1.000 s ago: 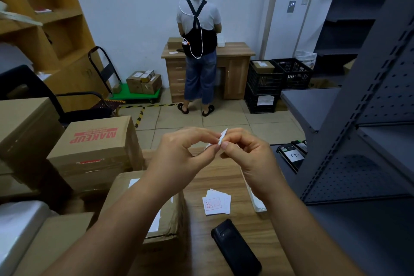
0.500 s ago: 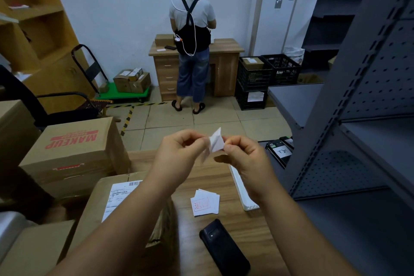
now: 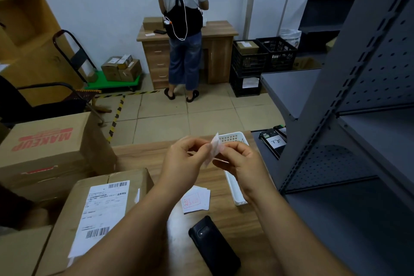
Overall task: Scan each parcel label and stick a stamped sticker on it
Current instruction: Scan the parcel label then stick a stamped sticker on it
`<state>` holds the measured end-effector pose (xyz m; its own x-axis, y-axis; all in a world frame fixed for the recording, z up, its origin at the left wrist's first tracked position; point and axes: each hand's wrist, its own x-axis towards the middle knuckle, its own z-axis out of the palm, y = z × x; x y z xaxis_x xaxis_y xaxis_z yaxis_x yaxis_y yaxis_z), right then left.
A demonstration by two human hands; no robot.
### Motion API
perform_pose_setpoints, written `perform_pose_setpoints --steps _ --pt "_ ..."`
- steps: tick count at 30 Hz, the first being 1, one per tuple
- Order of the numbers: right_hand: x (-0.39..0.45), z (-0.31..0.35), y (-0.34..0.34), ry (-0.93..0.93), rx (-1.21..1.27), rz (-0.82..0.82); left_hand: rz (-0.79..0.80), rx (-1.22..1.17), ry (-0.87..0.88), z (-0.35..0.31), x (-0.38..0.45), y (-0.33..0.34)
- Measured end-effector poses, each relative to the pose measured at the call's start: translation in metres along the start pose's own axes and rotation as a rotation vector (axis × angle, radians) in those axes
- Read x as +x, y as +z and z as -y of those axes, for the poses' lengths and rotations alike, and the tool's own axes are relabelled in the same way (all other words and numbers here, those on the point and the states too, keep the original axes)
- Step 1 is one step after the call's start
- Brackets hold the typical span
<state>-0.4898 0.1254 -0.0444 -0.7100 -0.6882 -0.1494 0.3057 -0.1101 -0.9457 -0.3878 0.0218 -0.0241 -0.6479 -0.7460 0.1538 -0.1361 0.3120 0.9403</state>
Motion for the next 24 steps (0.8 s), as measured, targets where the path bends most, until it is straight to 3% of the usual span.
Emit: perform_pose_setpoints --steps 6,12,15,19,24 --pt "0.050 -0.055 -0.060 0.299 -0.032 -0.274 -0.176 -0.141 -0.277 0.040 0.014 0.010" --pt "0.087 -0.093 -0.104 0.304 -0.166 -0.439 -0.186 -0.176 -0.376 0.067 0.019 0.012" --pt "0.103 -0.106 -0.111 0.289 -0.277 -0.405 -0.186 -0.193 -0.418 0.080 0.021 0.011" --pt "0.112 -0.111 -0.115 0.258 -0.623 -0.269 -0.185 -0.182 -0.436 0.087 0.021 0.008" --pt "0.103 -0.092 -0.108 0.236 -0.569 -0.312 -0.179 -0.180 -0.413 0.087 0.021 0.001"
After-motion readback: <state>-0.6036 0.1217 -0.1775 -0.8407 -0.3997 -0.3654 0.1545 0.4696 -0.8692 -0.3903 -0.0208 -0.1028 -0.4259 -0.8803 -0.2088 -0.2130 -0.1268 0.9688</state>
